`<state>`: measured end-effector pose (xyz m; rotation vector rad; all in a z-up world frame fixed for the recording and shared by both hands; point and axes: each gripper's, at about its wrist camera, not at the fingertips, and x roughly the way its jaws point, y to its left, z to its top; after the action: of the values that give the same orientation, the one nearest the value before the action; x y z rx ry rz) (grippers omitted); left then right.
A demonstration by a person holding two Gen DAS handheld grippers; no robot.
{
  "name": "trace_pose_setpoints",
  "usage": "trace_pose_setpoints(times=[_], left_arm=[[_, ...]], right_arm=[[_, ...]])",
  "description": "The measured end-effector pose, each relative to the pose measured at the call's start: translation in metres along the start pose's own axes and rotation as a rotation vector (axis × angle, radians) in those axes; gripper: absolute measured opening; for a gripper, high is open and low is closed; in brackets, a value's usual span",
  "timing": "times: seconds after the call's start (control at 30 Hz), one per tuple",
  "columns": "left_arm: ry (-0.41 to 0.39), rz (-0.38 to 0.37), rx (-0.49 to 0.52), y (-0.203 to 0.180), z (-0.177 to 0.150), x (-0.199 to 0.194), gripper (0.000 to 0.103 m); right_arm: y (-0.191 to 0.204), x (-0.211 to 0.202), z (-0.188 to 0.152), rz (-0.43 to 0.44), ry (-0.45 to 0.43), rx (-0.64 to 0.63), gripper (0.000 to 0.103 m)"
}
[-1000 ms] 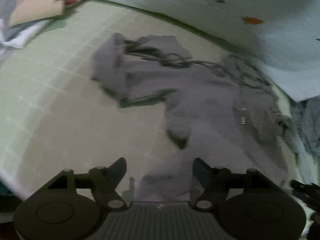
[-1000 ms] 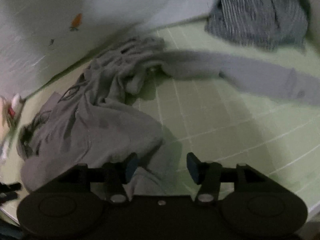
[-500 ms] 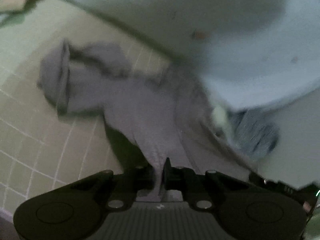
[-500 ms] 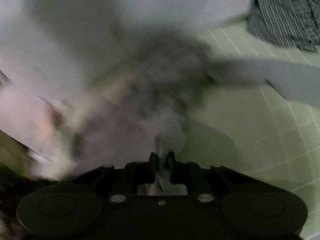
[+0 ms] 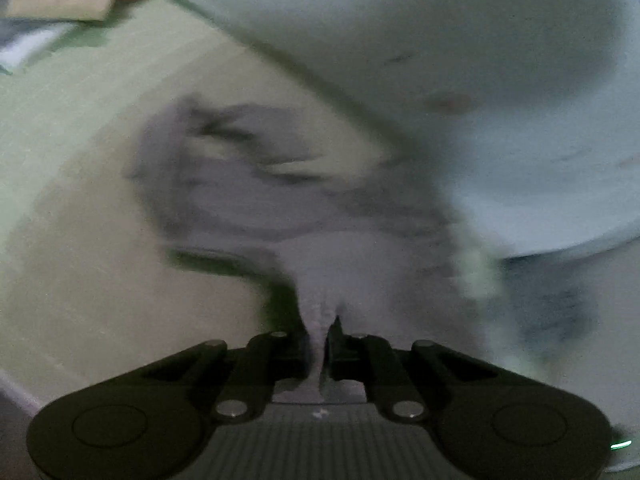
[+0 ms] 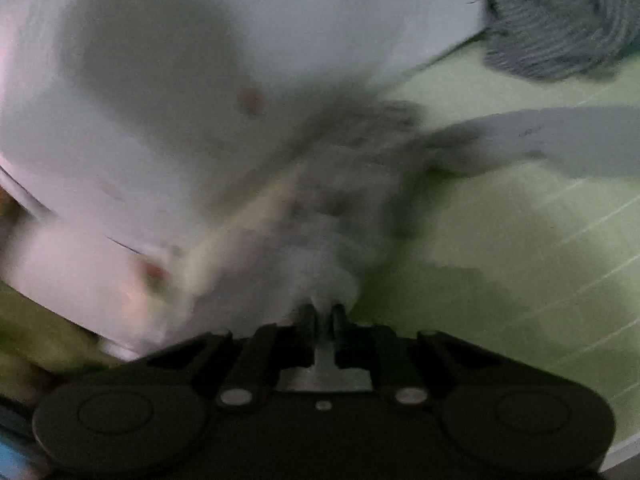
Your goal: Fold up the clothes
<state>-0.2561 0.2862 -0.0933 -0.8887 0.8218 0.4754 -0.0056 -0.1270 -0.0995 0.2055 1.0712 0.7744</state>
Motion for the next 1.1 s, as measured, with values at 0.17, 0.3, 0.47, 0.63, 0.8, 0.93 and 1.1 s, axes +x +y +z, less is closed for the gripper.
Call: trace_pose_setpoints(times=[0.17, 0.3, 0.47, 0.63, 0.8, 0.93, 1.1], left_arm=[[0.071, 0.086, 0.039, 0.007, -0.010, 0.024, 0.024], [0.097, 0.088, 0.030, 0.008, -0.006, 0.037, 0.043], [0.130, 0.092, 0.019, 0.009, -0.002, 0.052, 0.038], [0.193, 0.111, 0.046, 0.014, -0.016, 0.054, 0.012], [0.157, 0.215, 0.128, 0.004, -0.017, 0.044, 0.050], [0.044, 0.273, 0.139, -0.004, 0.008, 0.026, 0.071], [-0.097, 0.320, 0.055, 0.001, 0.048, 0.012, 0.089]], right_arm=[[-0.006, 0.026, -0.009, -0.101, 0.061, -0.009, 0.012], [0.000, 0.031, -0.019, -0.153, 0.059, -0.049, 0.063], [-0.015, 0.055, -0.009, -0.116, 0.121, -0.007, 0.053], [-0.008, 0.053, -0.016, -0.163, 0.190, -0.096, 0.015], [0.001, 0.048, -0.019, -0.191, 0.213, -0.145, 0.024], [0.007, 0.039, 0.010, -0.219, 0.092, -0.152, 0.052], [0.013, 0.053, 0.066, -0.174, -0.026, -0.111, 0.080]])
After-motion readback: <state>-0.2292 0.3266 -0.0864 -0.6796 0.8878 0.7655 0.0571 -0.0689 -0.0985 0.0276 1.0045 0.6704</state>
